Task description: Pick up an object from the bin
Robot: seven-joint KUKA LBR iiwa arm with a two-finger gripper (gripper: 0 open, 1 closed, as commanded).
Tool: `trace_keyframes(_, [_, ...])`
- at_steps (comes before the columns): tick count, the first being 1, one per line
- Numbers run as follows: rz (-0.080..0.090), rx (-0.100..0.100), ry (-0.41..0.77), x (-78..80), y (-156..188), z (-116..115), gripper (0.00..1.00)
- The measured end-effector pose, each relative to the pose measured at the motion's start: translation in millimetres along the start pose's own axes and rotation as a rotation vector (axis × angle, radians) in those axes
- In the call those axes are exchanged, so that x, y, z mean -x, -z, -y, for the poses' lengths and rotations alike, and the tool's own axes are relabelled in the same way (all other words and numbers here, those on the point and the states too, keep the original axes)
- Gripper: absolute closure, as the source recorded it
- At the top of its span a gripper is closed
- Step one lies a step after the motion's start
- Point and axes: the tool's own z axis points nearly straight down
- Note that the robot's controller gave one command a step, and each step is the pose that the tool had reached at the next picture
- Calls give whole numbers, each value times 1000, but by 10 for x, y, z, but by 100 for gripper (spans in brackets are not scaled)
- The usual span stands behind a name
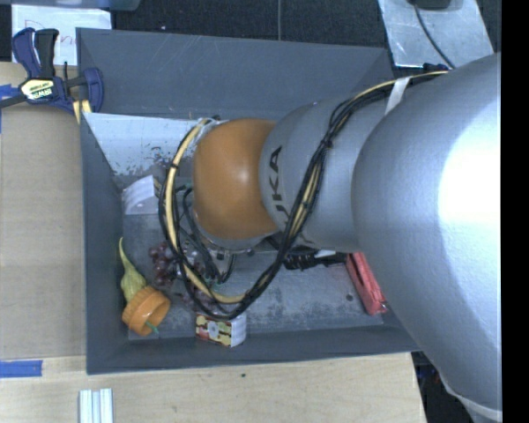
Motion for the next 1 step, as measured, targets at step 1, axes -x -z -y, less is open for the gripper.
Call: trace_keyframes(1, [-3,-3,-1,-4,176,9,100])
